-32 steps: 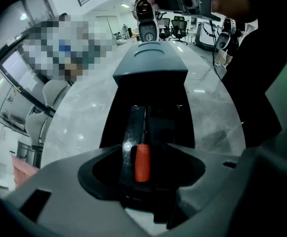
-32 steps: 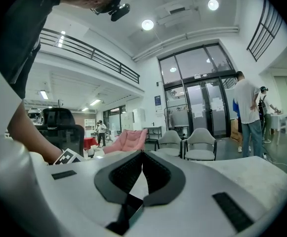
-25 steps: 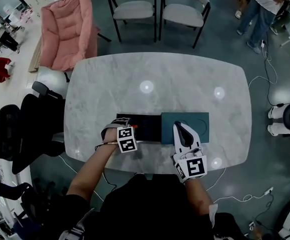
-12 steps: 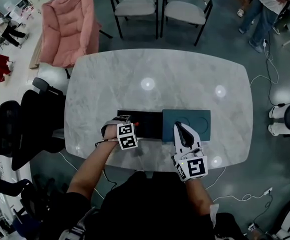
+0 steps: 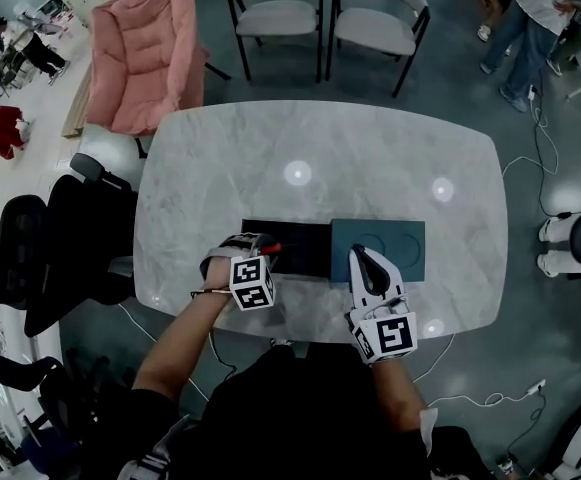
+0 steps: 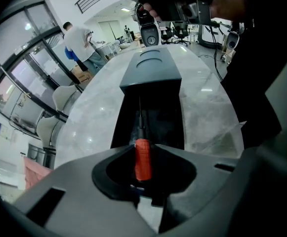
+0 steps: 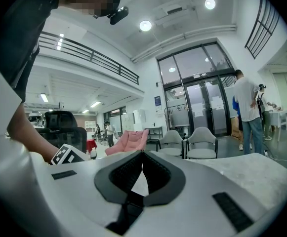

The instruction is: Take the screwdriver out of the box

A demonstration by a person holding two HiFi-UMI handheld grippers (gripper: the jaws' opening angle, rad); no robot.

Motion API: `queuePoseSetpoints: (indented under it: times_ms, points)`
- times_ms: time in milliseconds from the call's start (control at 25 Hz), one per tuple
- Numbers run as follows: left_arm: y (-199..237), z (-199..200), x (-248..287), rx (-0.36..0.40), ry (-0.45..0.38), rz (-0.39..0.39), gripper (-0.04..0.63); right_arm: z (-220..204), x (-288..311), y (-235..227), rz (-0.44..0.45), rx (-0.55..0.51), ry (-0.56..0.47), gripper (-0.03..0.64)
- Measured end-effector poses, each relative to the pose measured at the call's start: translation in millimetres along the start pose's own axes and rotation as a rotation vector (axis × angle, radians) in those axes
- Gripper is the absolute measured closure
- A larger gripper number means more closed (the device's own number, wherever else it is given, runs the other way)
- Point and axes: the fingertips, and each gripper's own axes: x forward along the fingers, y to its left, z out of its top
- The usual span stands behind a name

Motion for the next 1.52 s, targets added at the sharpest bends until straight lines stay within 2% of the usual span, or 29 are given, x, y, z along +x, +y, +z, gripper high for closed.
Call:
queuePoseSetpoints:
  times_ms: [160, 360, 680, 920, 1080, 1320, 1520]
  points:
    - [6, -1, -20, -0.034, -0.045, 0.048, 0.495, 4, -1, 6, -0.001, -0.005, -0.003, 0.592]
    - [24, 7, -54, -0.130, -0.173, 0.182, 0.495, 7, 1, 14, -0.001, -0.021, -0.008, 0.592]
    - [45, 15, -122, -0.378, -0.428, 0.346, 0.495, 7, -5, 35, 0.012, -0.046, 0.006, 0.592]
    - [66, 4, -173, -0.603, -0.599, 0.470, 0.495, 9, -7, 53, 0.026, -0.061, 0.006, 0.592]
    - [75, 3, -210, -0.705, -0.729, 0.533, 0.495, 17, -6, 66, 0.038, -0.085, -0.011, 0.592]
    - [77, -5, -257, -0.823, -0.908, 0.594, 0.495, 42, -10, 83, 0.027, -0.119, -0.069, 0.592]
    - [71, -13, -283, -0.870, -0.990, 0.640, 0.495, 56, -13, 96, 0.024, -0.139, -0.098, 0.592]
